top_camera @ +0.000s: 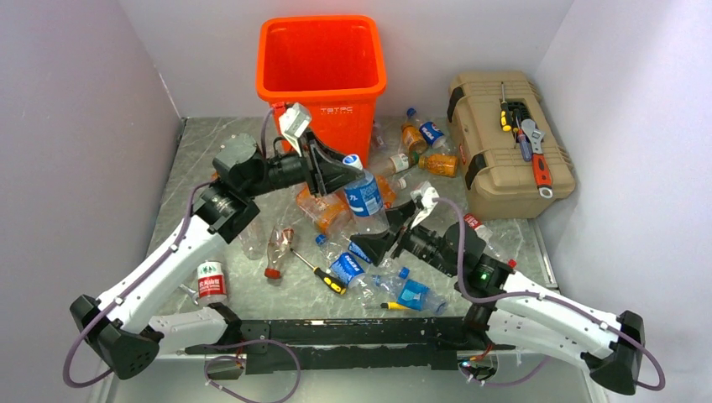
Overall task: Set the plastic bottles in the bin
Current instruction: Place the plastic bottle in the trash bin.
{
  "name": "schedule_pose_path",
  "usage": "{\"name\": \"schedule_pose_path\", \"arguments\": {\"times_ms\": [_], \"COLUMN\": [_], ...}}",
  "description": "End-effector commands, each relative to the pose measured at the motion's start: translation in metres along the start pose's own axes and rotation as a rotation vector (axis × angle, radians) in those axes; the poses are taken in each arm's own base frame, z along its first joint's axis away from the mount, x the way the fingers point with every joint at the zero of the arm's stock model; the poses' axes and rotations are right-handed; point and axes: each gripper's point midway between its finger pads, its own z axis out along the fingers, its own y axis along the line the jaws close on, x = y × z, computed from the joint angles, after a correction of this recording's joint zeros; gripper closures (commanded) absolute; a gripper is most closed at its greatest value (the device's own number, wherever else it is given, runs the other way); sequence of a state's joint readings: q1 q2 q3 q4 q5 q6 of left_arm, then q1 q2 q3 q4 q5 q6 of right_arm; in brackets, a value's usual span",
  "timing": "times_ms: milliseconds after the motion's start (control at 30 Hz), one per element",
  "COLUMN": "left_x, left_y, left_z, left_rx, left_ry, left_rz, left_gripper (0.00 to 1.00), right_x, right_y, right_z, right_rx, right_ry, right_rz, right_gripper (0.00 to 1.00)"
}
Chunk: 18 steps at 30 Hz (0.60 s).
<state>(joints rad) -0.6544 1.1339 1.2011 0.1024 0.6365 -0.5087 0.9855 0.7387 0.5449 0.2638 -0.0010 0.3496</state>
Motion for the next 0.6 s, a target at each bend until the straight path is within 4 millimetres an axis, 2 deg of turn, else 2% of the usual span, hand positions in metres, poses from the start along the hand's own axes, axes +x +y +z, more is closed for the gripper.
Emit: {"name": "schedule_pose_path", "arguments": {"times_ms": [0, 200, 267, 367, 400, 500, 567], "left_x": [-0.079, -0.185, -0.212, -0.244, -0.25, -0.279, -0.287], "left_y": [-0.009, 0.014, 0.019, 0.038, 0.052, 0.087, 0.123], "left_z": [-0.019, -0.056, -0.056, -0.047, -0.041, -0.044, -0.046], "left_rx": [-0.146, -0.478, -0.543, -0.613, -0.623, -0.663, -0.698], "left_ry": [-0.172, -0.563, -0.588, -0.596, -0.598, -0.649, -0.653], "left_rz": [0.252, 0.523, 0.595, 0.674, 0.681, 0.635, 0.594], "left_gripper": [1.0, 1.0, 1.0, 1.0, 1.0, 1.0, 1.0], "right_x": [-0.032, -0.041, -0.041, -0.038, -0.035, -0.025, -0.019], "right_y": [-0.01, -0.024, -0.029, -0.033, -0.036, -0.052, -0.061], "right_z": [-0.01, -0.037, -0.045, -0.054, -0.056, -0.062, -0.067], "right_rx": [0.145, 0.266, 0.283, 0.271, 0.283, 0.366, 0.416], "right_ry": [-0.001, 0.012, -0.03, -0.078, -0.083, -0.073, -0.062], "right_rz": [0.066, 0.125, 0.138, 0.131, 0.134, 0.153, 0.153], "right_gripper": [0.0, 0.0, 0.0, 0.0, 0.0, 0.0, 0.0]}}
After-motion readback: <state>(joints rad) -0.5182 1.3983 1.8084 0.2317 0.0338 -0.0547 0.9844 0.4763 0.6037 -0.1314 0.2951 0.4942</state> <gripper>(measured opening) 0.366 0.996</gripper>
